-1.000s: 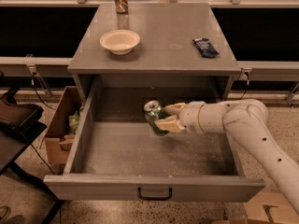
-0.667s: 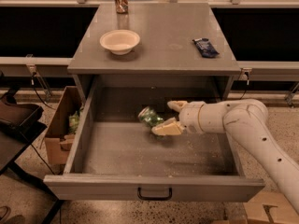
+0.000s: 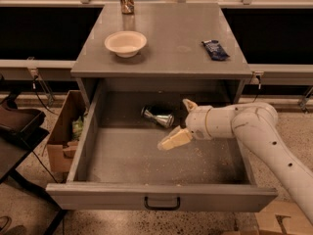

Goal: Place green can into top drawer

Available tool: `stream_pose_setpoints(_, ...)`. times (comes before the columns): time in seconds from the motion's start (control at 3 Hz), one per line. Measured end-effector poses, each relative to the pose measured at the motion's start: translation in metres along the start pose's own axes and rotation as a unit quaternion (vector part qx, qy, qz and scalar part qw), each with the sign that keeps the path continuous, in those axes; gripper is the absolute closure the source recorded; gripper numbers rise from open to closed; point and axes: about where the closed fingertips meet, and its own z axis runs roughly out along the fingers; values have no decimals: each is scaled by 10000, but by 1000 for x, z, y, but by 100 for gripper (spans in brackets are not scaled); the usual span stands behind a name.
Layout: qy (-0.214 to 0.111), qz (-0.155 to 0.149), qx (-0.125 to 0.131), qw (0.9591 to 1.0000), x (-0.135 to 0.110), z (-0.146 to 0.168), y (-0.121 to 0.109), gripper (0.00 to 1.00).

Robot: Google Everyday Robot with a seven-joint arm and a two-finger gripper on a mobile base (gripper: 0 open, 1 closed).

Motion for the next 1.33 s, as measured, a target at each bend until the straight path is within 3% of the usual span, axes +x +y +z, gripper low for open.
stream_pose_setpoints(0.33, 206, 51, -186, 9996, -25, -12, -5, 0)
stream_pose_setpoints(0.67, 621, -41, -195, 9979, -75, -64, -17, 0)
stream_pose_setpoints(1.0, 1026, -14, 122, 9947, -131, -117, -35, 0)
stream_pose_setpoints(1.33, 1504, -48, 673, 9863, -180, -158, -39, 0)
